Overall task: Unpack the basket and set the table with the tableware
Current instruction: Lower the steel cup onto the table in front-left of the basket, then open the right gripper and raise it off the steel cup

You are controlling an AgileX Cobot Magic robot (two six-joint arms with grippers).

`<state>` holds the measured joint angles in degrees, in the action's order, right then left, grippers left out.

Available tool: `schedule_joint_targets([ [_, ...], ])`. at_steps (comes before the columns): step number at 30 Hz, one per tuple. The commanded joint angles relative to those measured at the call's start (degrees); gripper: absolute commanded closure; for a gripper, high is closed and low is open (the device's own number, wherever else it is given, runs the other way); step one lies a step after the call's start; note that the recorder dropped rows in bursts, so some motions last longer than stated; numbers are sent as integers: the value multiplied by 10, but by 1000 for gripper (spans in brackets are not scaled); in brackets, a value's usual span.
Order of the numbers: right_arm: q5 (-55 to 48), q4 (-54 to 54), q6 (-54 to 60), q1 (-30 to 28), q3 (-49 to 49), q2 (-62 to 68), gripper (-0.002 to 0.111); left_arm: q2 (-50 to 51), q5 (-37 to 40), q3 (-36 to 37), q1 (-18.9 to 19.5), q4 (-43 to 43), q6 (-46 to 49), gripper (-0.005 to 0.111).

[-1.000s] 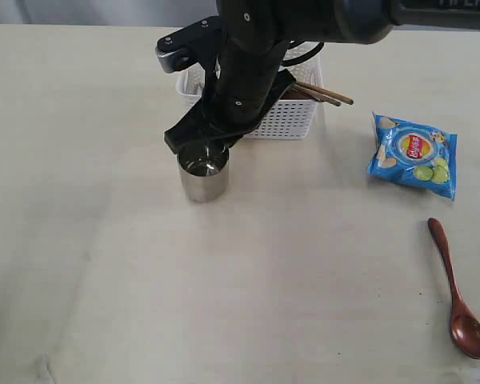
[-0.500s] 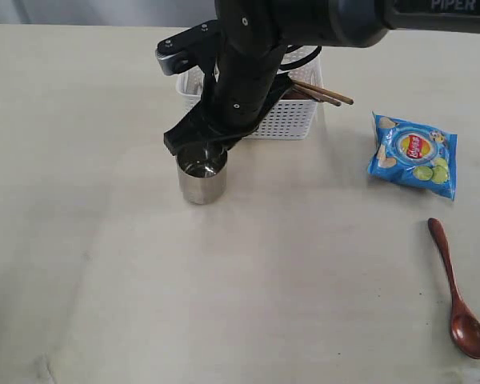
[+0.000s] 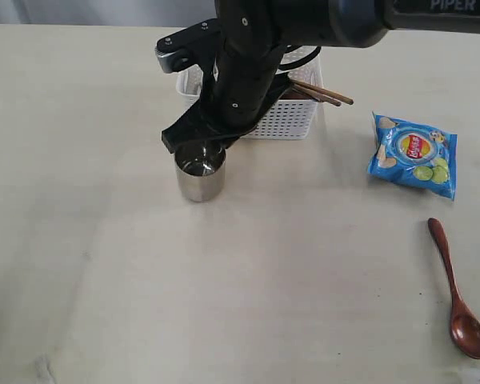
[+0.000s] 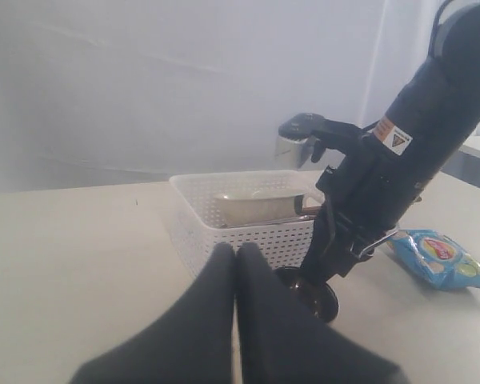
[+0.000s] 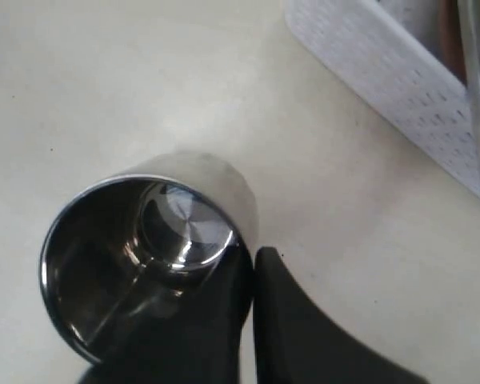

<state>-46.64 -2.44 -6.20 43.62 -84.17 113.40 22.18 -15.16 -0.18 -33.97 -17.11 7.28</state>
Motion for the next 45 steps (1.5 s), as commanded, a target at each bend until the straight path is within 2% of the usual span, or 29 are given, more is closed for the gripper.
schedule_joint_targets([
  [1,9,-2,-4,-2,-4,-2,108,-2,1,2,1,-3,0,107],
  [6,9,-2,-6,-2,-4,-1,107,-2,1,2,1,-3,0,107],
  [8,9,-2,-11,-2,-4,-1,98,-2,1,2,1,-2,0,107],
  [11,9,-2,-15,-2,-4,2,77,-2,1,2,1,-2,0,107],
  [13,9,-2,-15,-2,-4,4,71,-2,1,2,1,-2,0,107],
  [25,9,11,-16,-2,-4,-18,70,-2,1,2,1,-2,0,107],
  [34,-47,11,10,-1,-4,-121,70,-2,1,2,1,-2,0,107],
  [38,-34,4,15,-2,-4,-176,70,-2,1,2,1,-2,0,107],
  [45,13,8,-11,-88,-4,-163,70,-2,1,2,1,-2,0,107],
])
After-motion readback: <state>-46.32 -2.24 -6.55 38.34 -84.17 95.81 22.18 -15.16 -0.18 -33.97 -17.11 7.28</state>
